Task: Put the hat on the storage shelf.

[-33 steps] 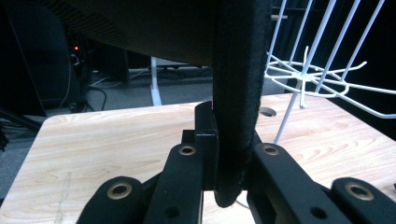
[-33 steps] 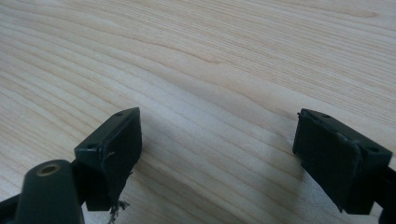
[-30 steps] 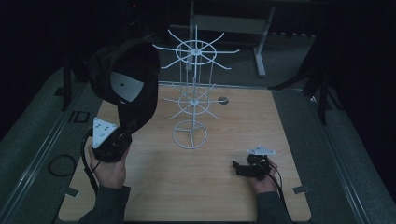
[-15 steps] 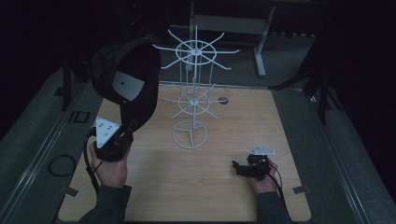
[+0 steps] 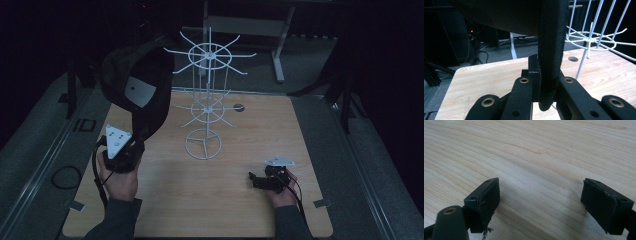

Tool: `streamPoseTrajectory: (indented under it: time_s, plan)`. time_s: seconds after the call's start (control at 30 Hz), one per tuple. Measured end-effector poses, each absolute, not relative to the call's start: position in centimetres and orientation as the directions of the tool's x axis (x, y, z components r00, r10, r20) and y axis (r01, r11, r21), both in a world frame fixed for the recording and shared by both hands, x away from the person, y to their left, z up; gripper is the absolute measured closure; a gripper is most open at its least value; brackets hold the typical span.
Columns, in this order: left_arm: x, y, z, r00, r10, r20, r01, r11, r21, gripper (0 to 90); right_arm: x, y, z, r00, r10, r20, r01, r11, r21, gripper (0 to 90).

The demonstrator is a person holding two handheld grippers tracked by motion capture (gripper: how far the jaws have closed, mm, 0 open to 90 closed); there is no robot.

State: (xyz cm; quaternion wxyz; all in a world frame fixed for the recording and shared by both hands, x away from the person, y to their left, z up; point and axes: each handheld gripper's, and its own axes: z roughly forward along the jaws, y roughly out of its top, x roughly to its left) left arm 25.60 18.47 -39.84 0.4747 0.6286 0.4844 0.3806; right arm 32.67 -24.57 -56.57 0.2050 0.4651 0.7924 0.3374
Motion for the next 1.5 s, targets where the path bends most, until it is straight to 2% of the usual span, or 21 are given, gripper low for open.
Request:
streamPoseTrajectory:
  time_s: [1.5]
  plan:
    - [26.0,16.7,-40.8,0.210,0.966,0.151,0.237,-0.200,0.951,86.4,32.7,-24.6,-56.6,-0.484,0.875,-0.010,0.599,0.340,0.725,15.3]
